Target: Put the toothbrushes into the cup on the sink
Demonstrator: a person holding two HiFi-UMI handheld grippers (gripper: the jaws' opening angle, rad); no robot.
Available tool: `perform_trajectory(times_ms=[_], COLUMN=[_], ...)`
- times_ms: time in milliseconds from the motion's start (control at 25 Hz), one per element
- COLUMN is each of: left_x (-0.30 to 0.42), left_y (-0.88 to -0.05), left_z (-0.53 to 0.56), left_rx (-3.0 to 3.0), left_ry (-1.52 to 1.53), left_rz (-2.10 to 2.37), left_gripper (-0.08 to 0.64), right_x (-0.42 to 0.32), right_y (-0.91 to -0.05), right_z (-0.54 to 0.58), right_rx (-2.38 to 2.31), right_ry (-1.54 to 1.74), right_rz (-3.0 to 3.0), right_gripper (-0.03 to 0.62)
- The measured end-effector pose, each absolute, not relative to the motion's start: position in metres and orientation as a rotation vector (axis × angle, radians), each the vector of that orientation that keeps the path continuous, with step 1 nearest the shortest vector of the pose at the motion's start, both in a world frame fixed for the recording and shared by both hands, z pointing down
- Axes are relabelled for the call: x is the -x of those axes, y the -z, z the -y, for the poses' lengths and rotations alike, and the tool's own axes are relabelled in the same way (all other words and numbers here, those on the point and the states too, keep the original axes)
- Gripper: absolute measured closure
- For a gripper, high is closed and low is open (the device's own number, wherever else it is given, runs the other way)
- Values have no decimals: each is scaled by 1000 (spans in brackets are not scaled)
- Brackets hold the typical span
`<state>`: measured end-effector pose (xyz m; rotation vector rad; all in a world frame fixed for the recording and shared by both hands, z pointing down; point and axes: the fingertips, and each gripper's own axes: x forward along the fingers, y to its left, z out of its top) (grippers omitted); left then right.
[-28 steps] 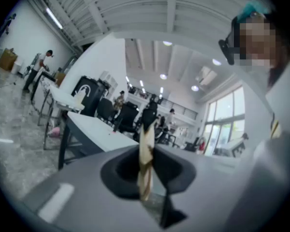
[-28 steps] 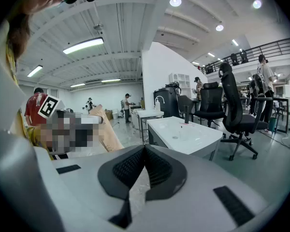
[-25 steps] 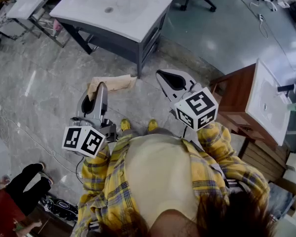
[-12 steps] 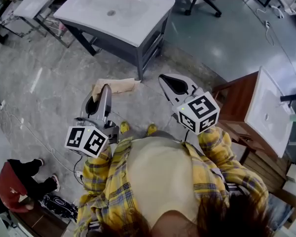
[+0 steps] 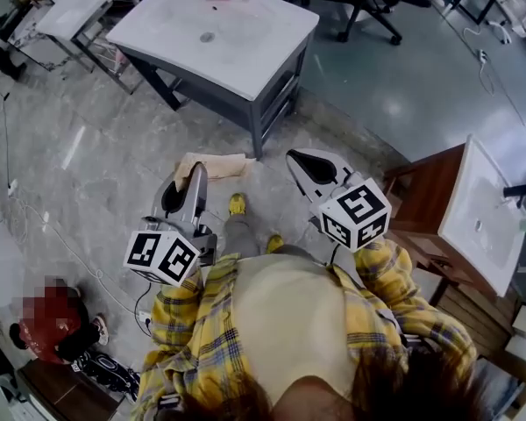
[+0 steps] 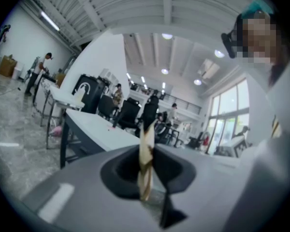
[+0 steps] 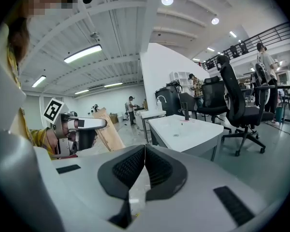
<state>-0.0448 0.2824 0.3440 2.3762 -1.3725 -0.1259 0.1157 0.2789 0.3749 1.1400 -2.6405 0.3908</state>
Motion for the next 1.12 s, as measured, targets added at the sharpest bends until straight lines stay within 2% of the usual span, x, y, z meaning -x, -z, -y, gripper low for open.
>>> perform_trajectory(times_ms=[440,1120], left_x=[48,112], left_y=[-339,-315], left_z=[-221,-107], left_rx=[-2449,-2483], left_ry=[113,216], left_rz=[1286,1242], left_gripper=[500,499], right_x=[-92,-23], right_y=[-375,-362], right_z=[-233,-127], right_rx=[-1121,-1127], right_ry=[-347,-312], right_rz=[2607,2571], right_gripper=[578,578])
